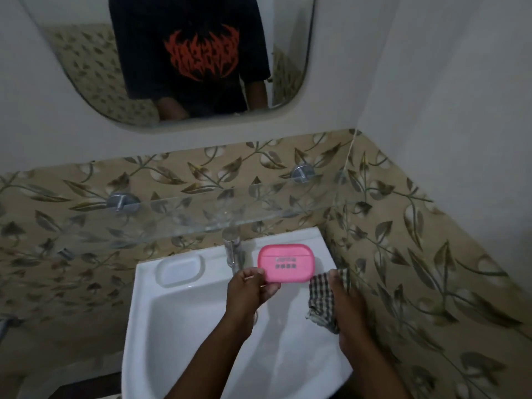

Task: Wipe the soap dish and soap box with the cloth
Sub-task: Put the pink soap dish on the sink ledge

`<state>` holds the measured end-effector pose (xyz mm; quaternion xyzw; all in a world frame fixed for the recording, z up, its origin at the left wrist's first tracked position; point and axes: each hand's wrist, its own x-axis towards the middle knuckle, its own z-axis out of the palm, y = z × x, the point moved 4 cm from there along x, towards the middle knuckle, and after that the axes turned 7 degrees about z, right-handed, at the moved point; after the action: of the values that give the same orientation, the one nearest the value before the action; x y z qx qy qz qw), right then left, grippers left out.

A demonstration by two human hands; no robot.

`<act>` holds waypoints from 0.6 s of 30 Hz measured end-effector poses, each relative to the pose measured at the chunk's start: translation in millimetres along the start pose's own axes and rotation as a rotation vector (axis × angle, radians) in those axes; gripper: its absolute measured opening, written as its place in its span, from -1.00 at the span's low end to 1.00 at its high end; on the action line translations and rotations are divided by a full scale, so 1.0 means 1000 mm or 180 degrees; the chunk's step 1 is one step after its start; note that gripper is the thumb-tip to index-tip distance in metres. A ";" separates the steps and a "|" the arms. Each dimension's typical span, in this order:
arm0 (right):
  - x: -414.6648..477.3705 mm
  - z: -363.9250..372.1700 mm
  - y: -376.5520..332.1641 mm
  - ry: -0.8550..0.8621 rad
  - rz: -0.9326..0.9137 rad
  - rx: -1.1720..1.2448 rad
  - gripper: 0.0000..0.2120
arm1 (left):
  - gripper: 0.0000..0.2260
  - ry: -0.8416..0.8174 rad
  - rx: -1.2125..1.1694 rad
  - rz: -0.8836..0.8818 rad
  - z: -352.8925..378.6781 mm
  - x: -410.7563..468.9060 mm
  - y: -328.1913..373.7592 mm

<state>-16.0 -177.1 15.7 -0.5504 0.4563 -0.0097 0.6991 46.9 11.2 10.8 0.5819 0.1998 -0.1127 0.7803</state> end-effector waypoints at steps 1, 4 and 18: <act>0.002 -0.003 0.006 0.0064 0.0100 0.0016 -0.59 | -0.96 0.0037 -0.0039 -0.0046 0.008 0.009 -0.005; 0.010 -0.016 0.033 0.0219 0.0426 -0.0233 -0.75 | -0.89 0.0208 -0.0103 -0.0223 0.031 0.035 -0.020; 0.017 -0.020 0.074 0.0120 0.0490 -0.0748 -0.85 | -0.93 0.0922 0.0252 -0.0480 0.064 0.109 -0.058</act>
<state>-55.5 -171.5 -52.0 -0.5916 0.5083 0.0872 0.6197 131.8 -61.0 -72.2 0.6057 0.3487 -0.0937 0.7091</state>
